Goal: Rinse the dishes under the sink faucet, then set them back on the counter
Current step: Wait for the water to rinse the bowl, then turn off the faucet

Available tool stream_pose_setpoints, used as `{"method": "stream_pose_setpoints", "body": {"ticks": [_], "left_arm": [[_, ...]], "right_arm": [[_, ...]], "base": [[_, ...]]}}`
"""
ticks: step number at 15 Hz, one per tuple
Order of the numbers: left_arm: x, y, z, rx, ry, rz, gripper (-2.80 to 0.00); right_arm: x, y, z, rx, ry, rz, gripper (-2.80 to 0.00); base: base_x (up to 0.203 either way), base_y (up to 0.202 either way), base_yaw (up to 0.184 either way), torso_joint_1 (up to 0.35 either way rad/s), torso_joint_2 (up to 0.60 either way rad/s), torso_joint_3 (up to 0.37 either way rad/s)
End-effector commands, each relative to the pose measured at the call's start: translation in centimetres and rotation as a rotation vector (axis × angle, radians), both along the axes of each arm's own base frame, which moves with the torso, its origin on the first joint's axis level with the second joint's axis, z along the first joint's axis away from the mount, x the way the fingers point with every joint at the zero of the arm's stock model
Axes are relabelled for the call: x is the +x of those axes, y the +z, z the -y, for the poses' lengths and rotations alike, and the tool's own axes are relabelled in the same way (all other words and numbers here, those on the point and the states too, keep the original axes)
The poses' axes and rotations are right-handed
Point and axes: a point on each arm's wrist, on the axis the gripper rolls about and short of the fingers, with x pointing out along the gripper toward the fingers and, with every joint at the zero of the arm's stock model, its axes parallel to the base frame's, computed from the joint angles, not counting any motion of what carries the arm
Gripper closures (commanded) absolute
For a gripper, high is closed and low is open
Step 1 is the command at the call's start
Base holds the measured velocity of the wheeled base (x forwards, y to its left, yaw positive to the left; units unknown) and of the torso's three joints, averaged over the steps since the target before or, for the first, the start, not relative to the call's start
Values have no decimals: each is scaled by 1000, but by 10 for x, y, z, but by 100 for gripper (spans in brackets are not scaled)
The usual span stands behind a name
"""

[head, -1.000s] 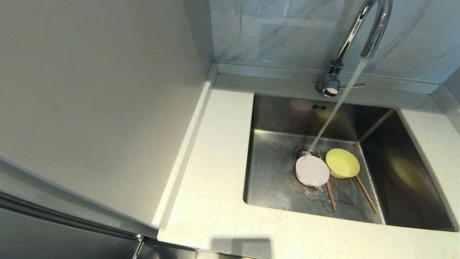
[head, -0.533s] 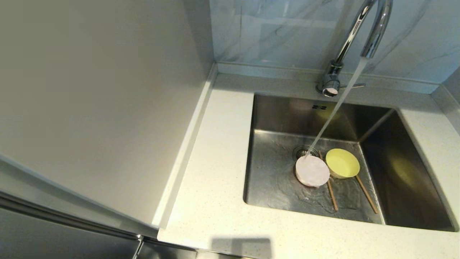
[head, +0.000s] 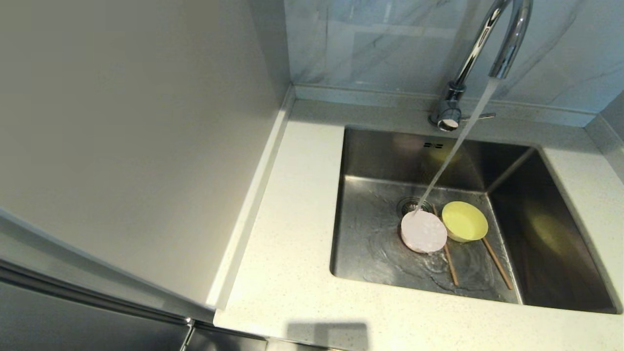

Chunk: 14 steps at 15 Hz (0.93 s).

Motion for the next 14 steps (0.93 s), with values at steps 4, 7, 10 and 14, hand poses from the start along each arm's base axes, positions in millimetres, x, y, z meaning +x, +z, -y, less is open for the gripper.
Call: {"method": "stream_pose_setpoints", "body": {"ticks": [4,7,10,14], "left_arm": [[0,0,0,0,0,3,0],[0,0,0,0,0,3,0],[0,0,0,0,0,3,0],[0,0,0,0,0,3,0]], "right_arm": [[0,0,0,0,1,-1,0],[0,0,0,0,1,-1,0],[0,0,0,0,1,-1,0],[0,0,0,-2,1,-1,0]], "base": [[0,0,0,0,0,0],[0,0,0,0,0,0],[0,0,0,0,0,0],[0,0,0,0,0,0]]}}
